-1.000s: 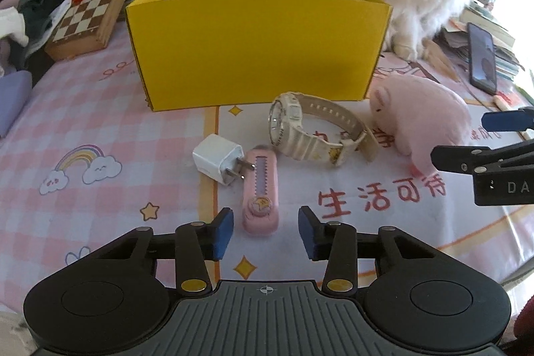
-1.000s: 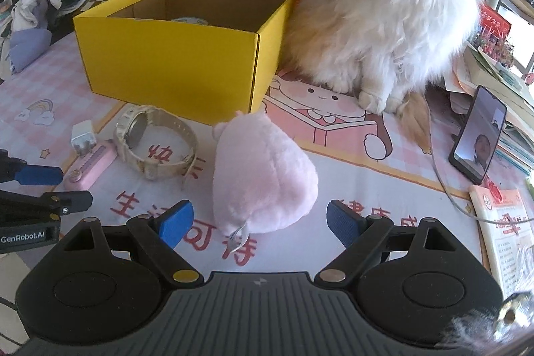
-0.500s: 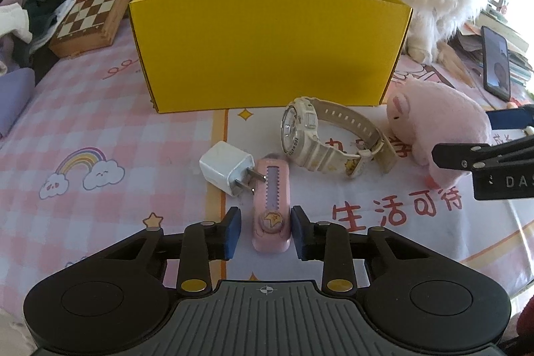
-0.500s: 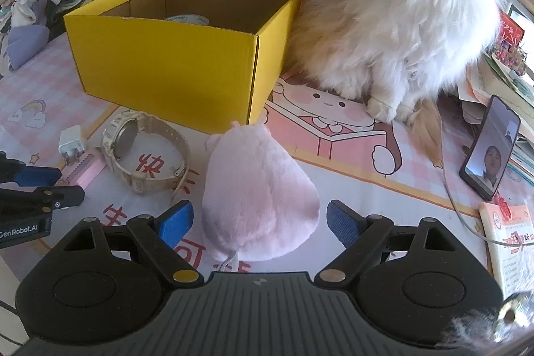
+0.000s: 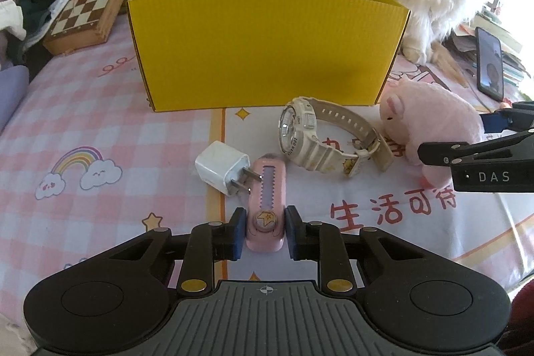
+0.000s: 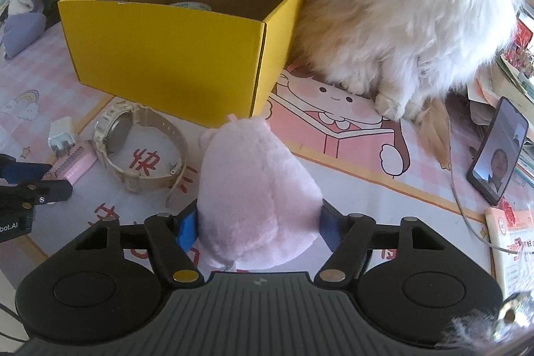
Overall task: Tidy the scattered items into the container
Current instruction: 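Close the left tool on the pink lighter while the right tool grasps the plush pig, then lift the lighter with the left tool while the right tool lifts the pig toward the box, then lower the lighter and the pig into the yellow box with both tools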
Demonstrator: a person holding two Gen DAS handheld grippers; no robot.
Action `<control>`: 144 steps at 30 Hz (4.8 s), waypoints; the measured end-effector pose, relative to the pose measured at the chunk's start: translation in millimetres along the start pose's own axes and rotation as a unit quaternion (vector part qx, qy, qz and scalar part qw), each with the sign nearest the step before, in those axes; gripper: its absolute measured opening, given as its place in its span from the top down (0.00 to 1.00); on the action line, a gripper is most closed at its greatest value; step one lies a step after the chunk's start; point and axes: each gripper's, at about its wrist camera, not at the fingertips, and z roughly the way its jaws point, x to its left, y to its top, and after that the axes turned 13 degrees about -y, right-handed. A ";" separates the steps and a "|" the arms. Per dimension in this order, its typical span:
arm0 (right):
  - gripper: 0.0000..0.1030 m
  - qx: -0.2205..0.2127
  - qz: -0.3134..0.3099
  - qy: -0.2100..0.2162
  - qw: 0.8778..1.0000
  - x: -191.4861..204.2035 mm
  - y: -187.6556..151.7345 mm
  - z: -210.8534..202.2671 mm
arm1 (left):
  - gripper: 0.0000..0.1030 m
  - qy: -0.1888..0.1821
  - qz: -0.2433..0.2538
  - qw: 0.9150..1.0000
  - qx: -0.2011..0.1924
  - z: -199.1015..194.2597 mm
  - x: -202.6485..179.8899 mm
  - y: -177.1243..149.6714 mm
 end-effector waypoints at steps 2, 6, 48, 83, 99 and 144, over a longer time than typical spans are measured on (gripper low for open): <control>0.37 0.000 0.002 0.003 1.000 -0.6 -0.8 -1.7 | 0.78 -0.003 0.000 1.000 -0.002 -2.2 -0.3 0.3; 0.38 0.000 0.006 0.009 1.000 -0.5 -3.3 -6.6 | 0.78 -0.010 0.004 1.000 -0.011 -8.1 -2.0 1.5; 0.38 -0.059 0.043 -0.003 0.997 36.5 -38.1 -102.1 | 0.78 -0.061 0.083 0.990 -0.100 -102.0 -10.7 -16.6; 0.38 -0.132 0.024 0.022 0.991 40.1 13.4 -118.8 | 0.78 -0.061 0.120 0.970 -0.202 -144.8 -5.9 40.3; 0.38 -0.201 -0.002 0.051 0.978 10.4 101.2 -90.3 | 0.78 -0.034 0.116 0.966 -0.229 -115.5 -2.0 108.1; 0.36 0.051 -0.101 0.255 0.960 32.7 196.3 103.4 | 0.78 0.021 0.084 0.996 0.005 43.8 53.5 175.0</control>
